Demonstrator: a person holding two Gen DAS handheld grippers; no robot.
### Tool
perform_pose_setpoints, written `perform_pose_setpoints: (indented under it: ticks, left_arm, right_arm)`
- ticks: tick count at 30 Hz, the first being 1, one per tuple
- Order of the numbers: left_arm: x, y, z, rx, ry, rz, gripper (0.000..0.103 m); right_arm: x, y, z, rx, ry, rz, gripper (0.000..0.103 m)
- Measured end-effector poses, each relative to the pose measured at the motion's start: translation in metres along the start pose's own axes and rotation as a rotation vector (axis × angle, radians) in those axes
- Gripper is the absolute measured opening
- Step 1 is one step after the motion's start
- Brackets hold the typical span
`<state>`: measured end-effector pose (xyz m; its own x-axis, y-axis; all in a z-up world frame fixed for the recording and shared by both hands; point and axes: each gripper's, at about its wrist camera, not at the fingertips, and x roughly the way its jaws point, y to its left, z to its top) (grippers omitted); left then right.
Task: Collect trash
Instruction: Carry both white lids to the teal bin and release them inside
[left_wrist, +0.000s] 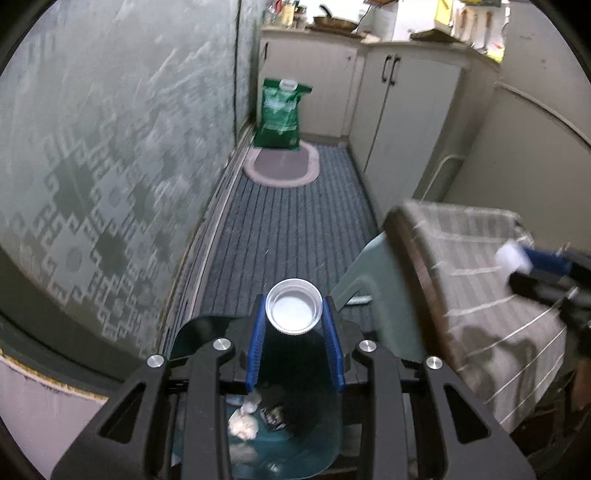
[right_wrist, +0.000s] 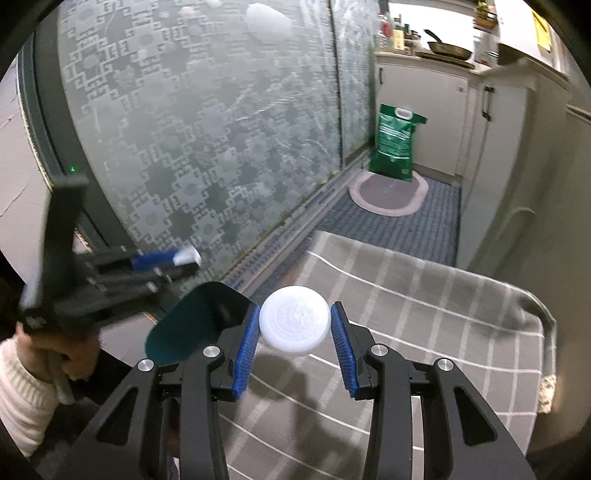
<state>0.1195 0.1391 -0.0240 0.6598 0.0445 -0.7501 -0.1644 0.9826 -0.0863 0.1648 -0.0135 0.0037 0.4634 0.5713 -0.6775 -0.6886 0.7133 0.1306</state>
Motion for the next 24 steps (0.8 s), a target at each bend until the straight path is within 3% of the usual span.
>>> perform_pose_setpoints:
  ticks: [13,24]
  left_arm:
    - [0.048,0.048,-0.058,0.006,0.165,0.070,0.032]
    - [0.085,0.068,-0.096,0.008,0.315,0.081,0.033]
  right_arm:
    - [0.028,0.058,0.029,-0.050,0.010,0.053,0.040]
    - [0.049,0.092,0.041,-0.071,0.033,0.075,0.040]
